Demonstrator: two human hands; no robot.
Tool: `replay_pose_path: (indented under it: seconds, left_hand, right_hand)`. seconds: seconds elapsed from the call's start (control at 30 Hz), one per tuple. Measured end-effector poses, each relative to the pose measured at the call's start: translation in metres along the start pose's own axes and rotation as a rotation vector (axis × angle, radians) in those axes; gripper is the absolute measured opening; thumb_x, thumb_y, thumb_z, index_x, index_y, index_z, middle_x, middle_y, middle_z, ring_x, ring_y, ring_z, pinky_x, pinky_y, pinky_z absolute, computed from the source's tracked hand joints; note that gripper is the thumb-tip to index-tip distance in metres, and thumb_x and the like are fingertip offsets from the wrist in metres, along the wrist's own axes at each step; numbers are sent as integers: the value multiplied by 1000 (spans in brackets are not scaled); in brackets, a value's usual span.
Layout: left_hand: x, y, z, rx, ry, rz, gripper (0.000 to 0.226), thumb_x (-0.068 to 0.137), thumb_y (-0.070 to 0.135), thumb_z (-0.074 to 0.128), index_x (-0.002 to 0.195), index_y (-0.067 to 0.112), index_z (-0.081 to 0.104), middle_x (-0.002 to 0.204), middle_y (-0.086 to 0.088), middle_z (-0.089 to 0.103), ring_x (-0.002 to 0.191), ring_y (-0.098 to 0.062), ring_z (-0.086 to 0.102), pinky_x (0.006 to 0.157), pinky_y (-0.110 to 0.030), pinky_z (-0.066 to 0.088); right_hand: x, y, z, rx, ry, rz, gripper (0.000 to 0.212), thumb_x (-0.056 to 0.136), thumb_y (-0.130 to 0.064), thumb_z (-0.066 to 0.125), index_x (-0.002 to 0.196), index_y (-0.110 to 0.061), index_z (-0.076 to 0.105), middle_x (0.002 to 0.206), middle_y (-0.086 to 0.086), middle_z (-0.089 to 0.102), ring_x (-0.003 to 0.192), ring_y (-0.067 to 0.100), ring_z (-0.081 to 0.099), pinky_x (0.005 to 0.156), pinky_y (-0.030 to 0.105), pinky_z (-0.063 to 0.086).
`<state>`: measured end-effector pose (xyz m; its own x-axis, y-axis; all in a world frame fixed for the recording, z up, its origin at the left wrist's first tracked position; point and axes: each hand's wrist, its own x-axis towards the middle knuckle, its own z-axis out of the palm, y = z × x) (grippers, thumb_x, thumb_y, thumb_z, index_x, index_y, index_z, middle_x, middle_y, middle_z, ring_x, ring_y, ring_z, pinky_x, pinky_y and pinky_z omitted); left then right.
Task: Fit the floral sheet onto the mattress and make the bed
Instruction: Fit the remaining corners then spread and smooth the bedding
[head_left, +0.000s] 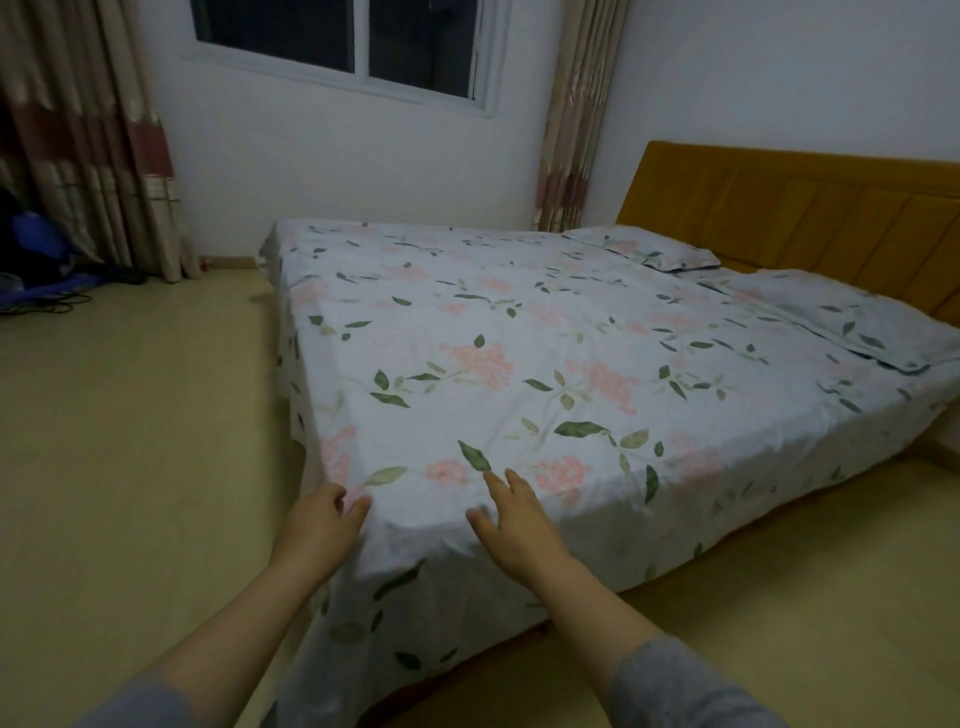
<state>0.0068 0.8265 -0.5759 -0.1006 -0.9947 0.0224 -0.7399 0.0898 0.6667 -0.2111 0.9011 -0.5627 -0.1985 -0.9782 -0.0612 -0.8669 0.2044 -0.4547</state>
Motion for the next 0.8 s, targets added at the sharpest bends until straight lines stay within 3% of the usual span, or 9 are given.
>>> replay_pose_path:
  seconds: [0.07,0.13,0.2,0.3,0.33,0.43,0.63,0.8]
  left_hand:
    - [22,-1,3,-70,23,-59,34,93,36,51,96,3,61,102,-18,64,85,-30,58,61,-27,39]
    - [44,-3,8,-155,51,-105,43,93,35,50,119,1,56,118,-22,57,102,-37,54,79,-33,45]
    - [69,-8,12,-178,64,-187,49,94,36,49,129,2,50,125,-25,52,109,-41,51,89,-38,44]
    - [100,-16,13,-135,50,-275,43,95,36,48,109,-2,61,109,-22,62,87,-34,58,70,-33,46]
    - [107,-18,13,-136,67,-295,38,95,34,50,99,-1,63,101,-19,64,78,-30,55,62,-31,41]
    - [117,-28,10,-165,184,-328,24,93,28,55,79,9,57,84,-14,60,69,-25,46,57,-30,29]
    - [110,-44,14,-147,316,-240,25,92,17,51,69,12,48,64,-2,49,56,-18,43,48,-26,25]
    - [106,-47,10,-93,239,-257,26,92,20,50,68,12,49,66,-4,50,57,-19,44,48,-27,26]
  right_hand:
    - [17,-11,3,18,21,-27,62,98,-45,36,152,-27,9,160,4,4,147,22,5,119,38,13]
    - [34,-19,6,23,21,-45,63,99,-44,36,152,-26,8,160,2,6,147,20,4,119,37,11]
    - [56,-25,10,5,16,-41,61,99,-43,36,151,-22,13,160,3,8,147,20,6,119,35,11]
    - [91,-34,10,11,46,-20,60,99,-41,38,151,-20,17,159,6,10,146,22,9,118,35,13]
    - [102,-37,11,10,46,-18,61,99,-41,39,151,-20,16,159,7,10,146,22,9,118,35,13]
    - [125,-45,18,4,29,-24,61,98,-41,39,151,-21,15,159,5,10,146,21,9,118,36,14]
    - [132,-53,30,-39,47,-24,59,99,-40,36,151,-22,15,159,3,9,147,22,7,119,40,13]
    - [120,-44,34,-117,-8,46,59,98,-44,32,150,-20,18,159,8,11,146,31,7,119,48,7]
